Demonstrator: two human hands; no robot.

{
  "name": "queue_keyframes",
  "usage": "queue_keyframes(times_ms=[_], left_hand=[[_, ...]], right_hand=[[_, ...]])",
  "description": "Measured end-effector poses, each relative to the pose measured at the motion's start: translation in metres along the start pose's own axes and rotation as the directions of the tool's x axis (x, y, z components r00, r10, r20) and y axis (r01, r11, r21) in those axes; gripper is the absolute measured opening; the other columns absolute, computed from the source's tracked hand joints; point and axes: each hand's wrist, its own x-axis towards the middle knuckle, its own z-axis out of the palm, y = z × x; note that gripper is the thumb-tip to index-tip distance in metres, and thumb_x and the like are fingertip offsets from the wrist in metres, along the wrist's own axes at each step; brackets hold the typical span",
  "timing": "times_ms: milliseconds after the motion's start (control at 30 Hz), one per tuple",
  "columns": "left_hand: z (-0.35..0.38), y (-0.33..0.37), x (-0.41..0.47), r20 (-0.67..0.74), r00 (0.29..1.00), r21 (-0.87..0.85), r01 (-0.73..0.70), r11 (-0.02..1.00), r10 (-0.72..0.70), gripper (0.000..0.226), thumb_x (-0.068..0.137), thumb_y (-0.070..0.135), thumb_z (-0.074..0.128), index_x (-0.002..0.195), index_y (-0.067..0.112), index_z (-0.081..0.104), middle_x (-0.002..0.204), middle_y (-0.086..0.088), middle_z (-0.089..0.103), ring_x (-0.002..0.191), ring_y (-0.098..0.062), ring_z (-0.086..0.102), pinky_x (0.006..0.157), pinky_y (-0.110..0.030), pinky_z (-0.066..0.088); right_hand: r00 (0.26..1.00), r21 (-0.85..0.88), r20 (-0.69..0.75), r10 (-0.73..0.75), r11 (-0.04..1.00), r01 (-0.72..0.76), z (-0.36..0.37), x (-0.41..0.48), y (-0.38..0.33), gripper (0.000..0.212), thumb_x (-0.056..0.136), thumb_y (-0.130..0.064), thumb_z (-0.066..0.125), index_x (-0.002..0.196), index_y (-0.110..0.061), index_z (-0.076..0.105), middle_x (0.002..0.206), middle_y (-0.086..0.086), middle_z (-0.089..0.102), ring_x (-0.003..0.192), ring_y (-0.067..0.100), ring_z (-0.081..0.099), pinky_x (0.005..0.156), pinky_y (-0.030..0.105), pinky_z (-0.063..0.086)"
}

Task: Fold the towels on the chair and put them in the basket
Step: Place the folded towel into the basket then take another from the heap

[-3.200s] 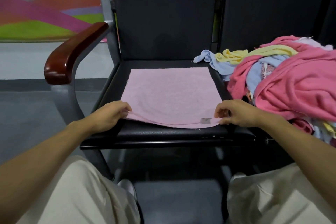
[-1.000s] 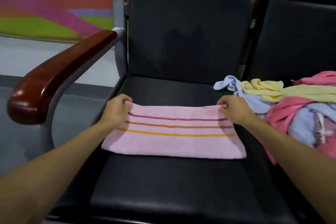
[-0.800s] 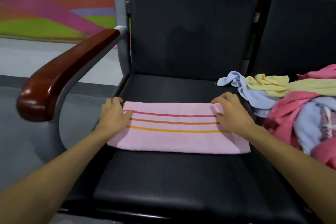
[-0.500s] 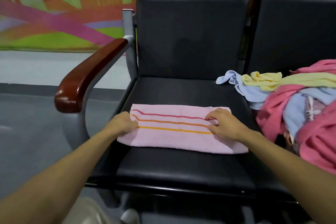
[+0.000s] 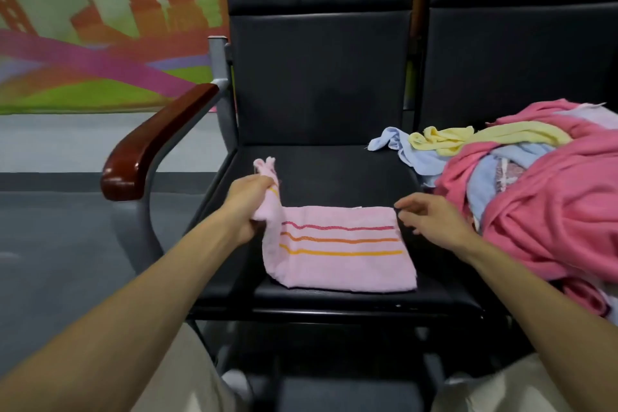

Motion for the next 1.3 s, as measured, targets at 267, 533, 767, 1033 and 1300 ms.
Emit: queue_keyframes(times_ms=[267,533,767,1033,1300], left_hand=[[0.108,-0.032,-0.009,0.250,0.938,0.592,-0.343,0.730,0.238,0.023,0.096,0.027,0.044,0.103,0.014,0.061,0.097,-0.004,0.066,0.086,-0.021,0.060,0.069,-0.030,0.041],[0.128,-0.063,-0.029,0.559,0.808,0.610,-0.250,0.752,-0.184,0.033,0.099,0.021,0.045,0.131,0.020,0.051,0.077,-0.007,0.057,0.045,-0.020,0.056,0.044,-0.026,0.048],[0.063,-0.063,0.016,0.589,0.781,0.752,-0.624,0.214,0.207,0.024,0.094,0.019,0.049,0.107,0.029,0.067,0.113,0.005,0.059,0.109,-0.014,0.053,0.101,-0.036,0.042],[0.022,-0.056,0.007,0.624,0.755,0.781,-0.601,-0.169,0.201,0.029,0.094,0.043,0.039,0.101,0.031,0.064,0.098,0.011,0.061,0.090,-0.014,0.057,0.077,-0.030,0.042],[0.024,-0.039,0.029,0.749,0.656,0.651,-0.755,0.083,0.090,0.039,0.090,0.014,0.052,0.127,0.029,0.053,0.117,0.017,0.047,0.111,-0.003,0.043,0.099,-0.026,0.037]], right_hand=[[0.979,-0.024,-0.119,0.165,0.985,-0.169,-0.030,0.002,0.030,0.016,0.088,-0.008,0.061,0.096,-0.020,0.068,0.077,-0.003,0.068,0.065,0.013,0.065,0.067,0.025,0.055],[0.984,-0.281,0.160,0.078,0.959,-0.031,-0.018,-0.007,0.016,0.014,0.090,-0.015,0.059,0.095,-0.019,0.071,0.083,-0.008,0.064,0.076,0.009,0.058,0.078,0.025,0.048],[0.989,-0.308,0.114,0.090,0.950,-0.051,-0.004,-0.012,0.001,0.017,0.090,-0.025,0.060,0.084,-0.013,0.071,0.089,0.001,0.073,0.088,0.019,0.065,0.075,0.027,0.046],[0.918,-0.516,0.385,0.100,0.847,0.124,0.034,-0.002,-0.037,0.046,0.078,-0.057,0.068,0.110,-0.023,0.065,0.104,-0.002,0.060,0.100,0.022,0.053,0.085,0.035,0.032],[0.914,-0.591,0.404,0.031,0.771,0.235,0.035,0.004,-0.043,0.041,0.078,-0.053,0.069,0.105,-0.025,0.058,0.099,-0.009,0.061,0.093,0.015,0.050,0.082,0.035,0.022]])
